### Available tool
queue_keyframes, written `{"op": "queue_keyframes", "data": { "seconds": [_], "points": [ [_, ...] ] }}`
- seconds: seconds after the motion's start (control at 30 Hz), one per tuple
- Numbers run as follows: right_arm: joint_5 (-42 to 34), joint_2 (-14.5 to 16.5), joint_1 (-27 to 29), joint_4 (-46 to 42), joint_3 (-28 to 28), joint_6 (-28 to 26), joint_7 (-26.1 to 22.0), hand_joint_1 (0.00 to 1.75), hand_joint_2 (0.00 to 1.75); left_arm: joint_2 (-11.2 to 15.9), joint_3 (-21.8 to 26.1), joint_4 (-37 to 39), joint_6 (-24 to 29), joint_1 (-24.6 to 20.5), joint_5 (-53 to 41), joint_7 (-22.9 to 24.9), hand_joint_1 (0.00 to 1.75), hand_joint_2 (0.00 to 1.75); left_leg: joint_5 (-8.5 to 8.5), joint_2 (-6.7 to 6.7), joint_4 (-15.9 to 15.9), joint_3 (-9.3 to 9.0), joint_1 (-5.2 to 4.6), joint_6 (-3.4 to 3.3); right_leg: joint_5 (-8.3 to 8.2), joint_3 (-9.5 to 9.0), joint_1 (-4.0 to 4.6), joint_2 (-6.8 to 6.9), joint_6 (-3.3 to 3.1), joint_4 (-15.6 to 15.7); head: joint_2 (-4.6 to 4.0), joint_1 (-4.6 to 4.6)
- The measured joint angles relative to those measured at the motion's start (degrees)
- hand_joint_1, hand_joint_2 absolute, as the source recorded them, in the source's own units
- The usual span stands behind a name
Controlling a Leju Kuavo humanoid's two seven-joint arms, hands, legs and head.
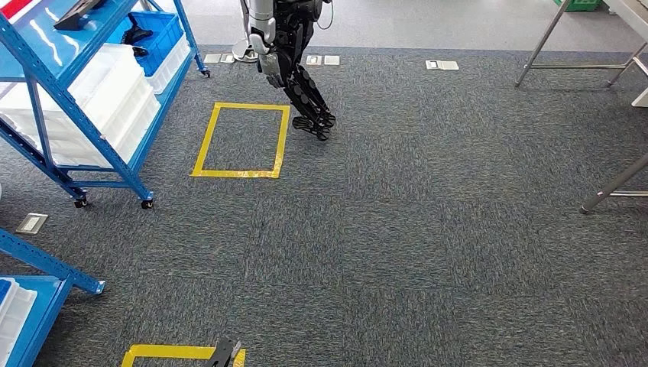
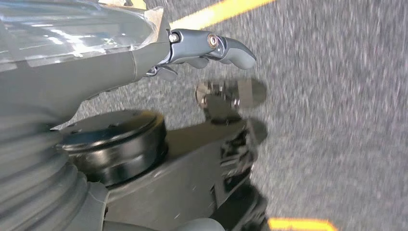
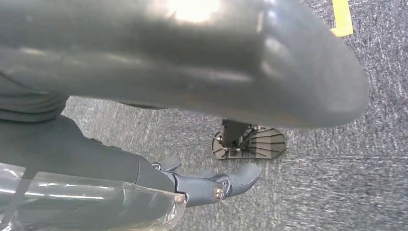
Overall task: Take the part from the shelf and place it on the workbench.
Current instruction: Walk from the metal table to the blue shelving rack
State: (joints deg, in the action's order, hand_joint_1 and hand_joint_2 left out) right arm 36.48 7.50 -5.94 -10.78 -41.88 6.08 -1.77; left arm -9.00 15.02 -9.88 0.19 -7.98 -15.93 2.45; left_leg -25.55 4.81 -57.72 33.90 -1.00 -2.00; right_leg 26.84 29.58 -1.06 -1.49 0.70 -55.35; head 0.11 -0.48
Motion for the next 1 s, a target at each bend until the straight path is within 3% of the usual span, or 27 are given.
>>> {"op": "queue_keyframes", "data": {
  "seconds": [0.07, 0.13, 0.2, 0.23, 0.3, 0.33, 0.37, 0.4, 0.47, 0.5, 0.53, 0.57, 0.7, 0.83, 1.0],
  "points": [
    [0.0, 0.02, 0.01, 0.0, 0.0, 0.0, -0.01, 0.0, 0.0, 0.01, 0.0, 0.0, -0.05, -0.01, -0.01, -0.02, 0.0, 1.75, -0.17, -0.29, -0.25, 0.09, 0.0, 0.04, 0.01, -0.01, 0.01, 0.05, -0.04, 0.0, 0.0, -0.04],
    [0.01, 0.04, 0.1, 0.01, 0.0, 0.0, -0.04, 0.0, 0.0, 0.05, 0.0, 0.0, -0.22, -0.05, -0.02, -0.09, 0.0, 1.75, -1.41, -1.63, -2.32, 1.07, 0.09, 0.26, 0.13, -0.09, 0.11, 0.52, -0.42, 0.0, 0.0, -0.3],
    [0.08, 0.09, 0.43, 0.02, 0.0, 0.0, -0.08, 0.0, 0.0, 0.21, 0.0, 0.0, -0.52, -0.06, -0.04, -0.18, 0.0, 1.75, -4.5, -3.44, -9.11, 4.56, 0.54, 0.78, 0.39, -0.25, 0.33, 2.04, -0.94, -0.01, 0.0, -0.55],
    [0.19, 0.13, 0.56, 0.03, 0.0, 0.0, -0.09, 0.0, 0.0, 0.35, 0.0, 0.0, -0.64, 0.01, -0.06, -0.21, 0.0, 1.75, -4.98, -4.09, -11.49, 5.92, 0.92, 1.09, 0.57, -0.36, 0.43, 3.26, -1.03, -0.02, 0.0, -0.58],
    [0.83, 0.15, 0.36, 0.04, 0.08, 0.1, 0.01, 0.0, 0.0, 0.42, 0.12, 0.01, 0.93, 0.18, 0.33, 0.17, 0.0, 1.75, -2.75, -5.71, -7.23, 3.68, 1.31, 1.15, 1.27, -0.71, 0.73, 5.82, -0.38, -0.06, 0.0, -0.58],
    [1.46, 0.16, -0.06, 0.04, 0.32, 0.23, 0.29, 0.0, 0.0, 0.29, 0.38, 0.01, 2.16, 0.24, 0.86, 0.38, 0.0, 1.75, -0.81, -6.1, -2.55, 1.24, 1.2, 0.76, 1.55, -1.06, 0.8, 6.59, 0.26, -0.01, 0.0, -0.56],
    [2.28, 0.05, -0.46, 0.04, 0.76, 0.51, 0.58, 0.0, 0.0, -0.03, 0.87, 0.02, 3.53, 0.22, 1.55, 0.53, 0.0, 1.75, 0.32, -6.18, 1.06, -0.78, 1.09, 0.01, 2.92, -0.11, 0.75, 5.75, 0.77, -2.36, 0.0, -0.41],
    [3.03, -0.16, -0.76, 0.04, 1.33, 0.76, 0.89, 0.0, 0.0, -0.4, 1.5, 0.02, 4.19, 0.24, 2.17, 0.49, 0.0, 1.75, 0.35, -5.3, 1.26, -0.94, 1.0, -0.62, 4.01, 2.13, 0.57, 4.49, 1.27, -6.32, 0.0, -0.28],
    [3.96, -0.66, -0.97, 0.05, 2.32, 1.11, 1.12, 0.0, 0.0, -1.03, 2.51, 0.02, 4.68, 0.24, 2.86, 0.32, 0.0, 1.75, 0.29, -3.46, 1.59, -1.6, 1.04, -1.33, 3.51, 4.47, 0.2, 1.77, 2.33, -8.47, 0.0, 0.04],
    [4.04, -0.81, -1.01, 0.06, 2.53, 1.11, 1.14, 0.0, 0.0, -1.18, 2.72, 0.02, 4.68, 0.27, 2.93, 0.3, 0.0, 1.75, 0.07, -2.71, 1.47, -1.82, 0.87, -1.16, 1.82, 4.16, 0.18, 1.54, 2.71, -6.34, 0.0, 0.1],
    [4.05, -0.86, -1.1, 0.06, 2.61, 1.12, 1.14, 0.0, 0.0, -1.24, 2.78, 0.02, 4.69, 0.26, 2.93, 0.29, 0.0, 1.75, -0.15, -2.45, 1.36, -1.92, 0.76, -0.94, 0.13, 2.49, 0.13, 1.47, 2.66, -2.49, 0.0, 0.16],
    [4.09, -0.84, -1.18, 0.07, 2.66, 1.14, 1.14, 0.0, 0.0, -1.25, 2.81, 0.03, 4.69, 0.27, 2.94, 0.28, 0.0, 1.75, -0.36, -2.36, 1.24, -1.89, 0.6, -0.93, -0.48, 1.84, 0.12, 1.4, 2.4, -0.98, 0.0, 0.17],
    [4.33, -0.84, -1.29, 0.07, 2.84, 1.35, 1.15, 0.0, 0.0, -1.22, 3.14, 0.04, 3.83, 0.47, 2.93, -0.44, 0.0, 1.75, -0.34, -2.55, 1.73, -2.13, 0.45, -1.46, -0.89, 1.44, 0.28, 1.36, 1.74, -0.24, 0.0, 0.15],
    [4.15, -0.55, -1.29, 0.07, 2.83, 3.24, 0.34, 0.0, 0.0, -0.57, 3.23, 0.04, 2.67, 0.64, 2.23, -1.03, 0.0, 1.75, 0.45, -2.62, 4.0, -3.59, 0.46, -0.59, -1.39, 0.38, 0.32, 1.32, 1.05, 1.34, 0.0, 0.14],
    [3.38, 1.27, -2.17, 0.07, 2.88, 6.74, -1.03, 0.0, 0.0, -0.34, 3.28, 0.04, 3.45, 0.96, 1.43, -0.63, 0.0, 1.75, 1.61, -2.62, 7.31, -5.84, 0.46, -0.11, -2.32, -1.62, 0.32, 1.31, 0.57, 4.22, 0.0, 0.15]
  ]
}}
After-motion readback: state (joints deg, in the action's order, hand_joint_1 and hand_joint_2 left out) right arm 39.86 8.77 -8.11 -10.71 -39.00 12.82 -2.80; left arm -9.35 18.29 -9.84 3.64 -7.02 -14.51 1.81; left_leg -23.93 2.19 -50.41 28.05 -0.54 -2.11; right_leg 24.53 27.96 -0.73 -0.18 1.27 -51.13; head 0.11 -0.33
